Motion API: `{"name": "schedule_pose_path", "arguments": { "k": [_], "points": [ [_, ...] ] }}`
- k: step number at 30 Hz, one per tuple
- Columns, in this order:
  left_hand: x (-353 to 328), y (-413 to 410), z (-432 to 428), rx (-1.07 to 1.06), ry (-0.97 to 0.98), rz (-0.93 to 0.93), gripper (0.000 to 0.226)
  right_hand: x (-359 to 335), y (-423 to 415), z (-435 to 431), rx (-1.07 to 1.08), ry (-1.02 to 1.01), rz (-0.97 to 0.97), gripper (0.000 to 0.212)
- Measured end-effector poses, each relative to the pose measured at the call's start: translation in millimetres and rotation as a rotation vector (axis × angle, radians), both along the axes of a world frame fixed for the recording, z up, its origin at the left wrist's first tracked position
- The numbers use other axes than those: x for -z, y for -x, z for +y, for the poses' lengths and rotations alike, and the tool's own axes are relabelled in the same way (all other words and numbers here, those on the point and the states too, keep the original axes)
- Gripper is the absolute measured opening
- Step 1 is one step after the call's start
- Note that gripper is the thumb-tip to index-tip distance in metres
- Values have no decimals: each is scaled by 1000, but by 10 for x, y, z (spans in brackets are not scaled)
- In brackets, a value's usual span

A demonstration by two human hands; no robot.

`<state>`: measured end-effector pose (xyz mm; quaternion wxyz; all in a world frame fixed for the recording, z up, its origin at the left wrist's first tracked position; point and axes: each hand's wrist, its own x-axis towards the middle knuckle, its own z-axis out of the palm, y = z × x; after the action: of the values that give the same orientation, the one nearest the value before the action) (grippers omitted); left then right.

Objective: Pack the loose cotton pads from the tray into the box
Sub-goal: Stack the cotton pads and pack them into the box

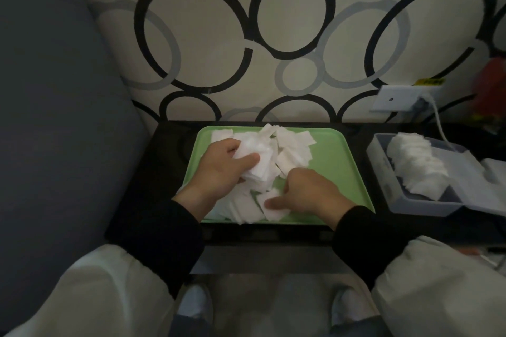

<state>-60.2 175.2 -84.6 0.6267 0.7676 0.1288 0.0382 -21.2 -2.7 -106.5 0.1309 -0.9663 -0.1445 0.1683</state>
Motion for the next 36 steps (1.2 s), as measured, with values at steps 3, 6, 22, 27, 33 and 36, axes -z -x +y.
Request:
{"name": "schedule_pose_path", "arguments": {
  "k": [3, 6, 22, 27, 33, 36],
  "points": [
    [-21, 14, 7, 9, -7, -9, 9, -11, 9, 47, -24, 3, 29, 47],
    [-38, 33, 28, 11, -7, -9, 14, 2, 32, 95, -46, -46, 73, 38],
    [-54, 62, -29, -25, 80, 32, 34, -420, -104, -445, -27, -963, 321, 24],
    [-49, 48, -171, 30, 62, 49, 34, -430, -88, -476, -65, -1044, 363, 25],
    [-73, 43, -279, 120, 67, 28, 10, -467, -104, -522, -13, -1043, 339, 48],
    [-109, 54, -339, 166, 97, 36, 13, -490, -109, -530, 40, -989, 280, 46]
  ]
}}
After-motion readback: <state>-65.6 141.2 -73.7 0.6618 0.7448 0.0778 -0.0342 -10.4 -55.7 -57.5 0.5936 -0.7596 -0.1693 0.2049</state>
